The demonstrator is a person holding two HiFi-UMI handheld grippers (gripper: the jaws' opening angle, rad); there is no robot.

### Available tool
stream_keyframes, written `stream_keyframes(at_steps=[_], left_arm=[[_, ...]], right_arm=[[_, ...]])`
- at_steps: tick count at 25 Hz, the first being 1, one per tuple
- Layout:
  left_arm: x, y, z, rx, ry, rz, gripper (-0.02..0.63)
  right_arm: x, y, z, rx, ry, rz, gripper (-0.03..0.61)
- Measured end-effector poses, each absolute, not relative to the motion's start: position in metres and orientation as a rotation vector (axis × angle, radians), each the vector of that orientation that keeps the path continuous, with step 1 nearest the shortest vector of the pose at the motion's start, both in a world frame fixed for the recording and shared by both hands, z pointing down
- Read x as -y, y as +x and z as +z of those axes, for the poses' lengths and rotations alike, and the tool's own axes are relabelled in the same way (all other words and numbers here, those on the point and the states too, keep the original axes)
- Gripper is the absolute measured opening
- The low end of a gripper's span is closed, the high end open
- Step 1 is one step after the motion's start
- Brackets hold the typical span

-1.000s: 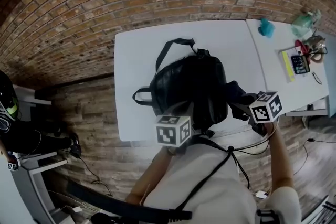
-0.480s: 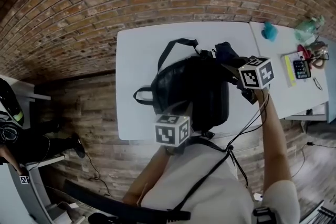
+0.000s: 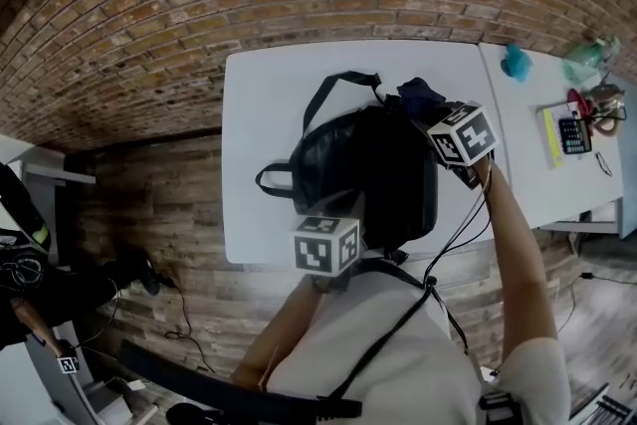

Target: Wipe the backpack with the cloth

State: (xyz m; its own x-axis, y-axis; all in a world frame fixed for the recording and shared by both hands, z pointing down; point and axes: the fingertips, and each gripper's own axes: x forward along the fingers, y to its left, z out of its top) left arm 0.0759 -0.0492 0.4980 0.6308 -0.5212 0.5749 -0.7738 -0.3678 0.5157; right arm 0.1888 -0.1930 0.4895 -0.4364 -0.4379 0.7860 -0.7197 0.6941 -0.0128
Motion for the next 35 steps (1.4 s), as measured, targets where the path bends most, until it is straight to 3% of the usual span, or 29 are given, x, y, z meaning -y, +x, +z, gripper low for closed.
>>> stream_keyframes(at_steps=[35], left_arm=[[0.042, 0.083, 0.500, 0.983, 2.064, 0.398, 0.005]], right_arm=[[0.060, 0.182, 0.504, 2.068, 0.616, 0.533, 0.048]])
